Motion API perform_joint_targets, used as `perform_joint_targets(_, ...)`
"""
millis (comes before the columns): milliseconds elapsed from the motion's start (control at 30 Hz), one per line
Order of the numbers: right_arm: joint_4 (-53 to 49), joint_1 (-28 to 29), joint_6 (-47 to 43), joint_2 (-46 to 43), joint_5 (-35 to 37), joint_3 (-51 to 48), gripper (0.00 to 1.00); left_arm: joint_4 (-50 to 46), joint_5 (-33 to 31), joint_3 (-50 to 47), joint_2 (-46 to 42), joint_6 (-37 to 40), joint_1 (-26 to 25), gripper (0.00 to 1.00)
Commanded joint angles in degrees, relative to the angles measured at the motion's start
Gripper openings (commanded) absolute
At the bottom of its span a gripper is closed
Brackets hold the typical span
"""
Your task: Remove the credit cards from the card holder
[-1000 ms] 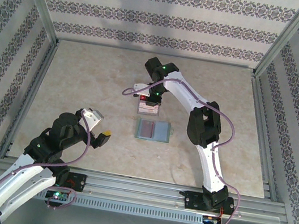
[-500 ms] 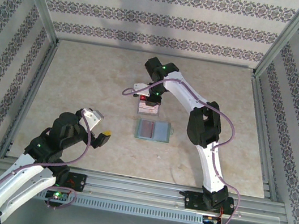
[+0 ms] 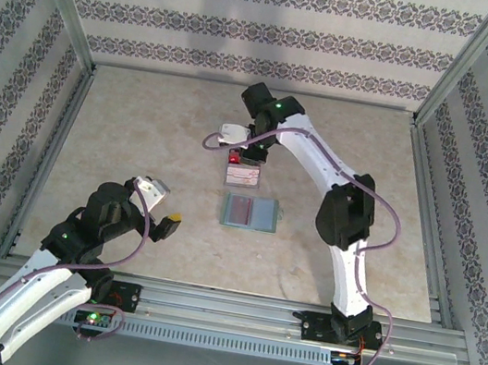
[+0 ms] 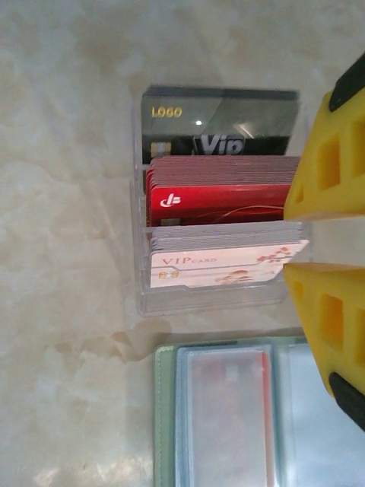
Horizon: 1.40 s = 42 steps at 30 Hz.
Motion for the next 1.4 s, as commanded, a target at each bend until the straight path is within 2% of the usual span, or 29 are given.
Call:
perform_joint_targets(0,1.6,0.8,4.8,-7.9,0.3,-4.7,0.24,0.1,0.6,-0.2,0.0,1.3,0.9,1.00)
perform_joint_targets(200,12.8,1.0,11.5,-24.5,-1.0,-22.3,0.32,-0.1,-0.5,0.1,0.0,1.0,1.0,1.00)
perform_joint_targets(233,16.2,0.8,13.1,-27.9,-0.3,-26.0,0.37,-0.1,-0.4,0.1,0.0,1.0,1.0,1.00)
perform_joint_targets(267,20.1,0.8,14.6,-31.6,0.7,-30.2,0.46,-0.1,-0.5,0.1,0.0,0.9,1.0,1.00)
perform_joint_targets(467,41.4,0.2,24.6,-50.5,5.1,-52.1,0.77,0.0,-0.7,0.2,0.4,0.7,1.2,1.00)
perform_joint_targets(700,47.1,-2.2,40.1,-62.1,8.6,-63.3,0.97,0.1,-0.8,0.3,0.5,0.4,1.3,1.00)
perform_joint_targets(867,50.8,-6.0,54.7,-70.2,11.3,-72.0,0.98,0.1,-0.9,0.4,0.4,0.2,1.3,1.00)
perform_joint_targets(1033,54.0,-12.2,68.8,-76.7,7.3,-80.4,0.98,0.4,-1.5,0.3,0.6,-0.1,1.3,1.00)
perform_joint_targets(1367,58.7,-18.0,89.5,-75.4,0.2,-93.6,0.98,2.1,-2.9,2.3,3.2,-5.6,1.7,1.00)
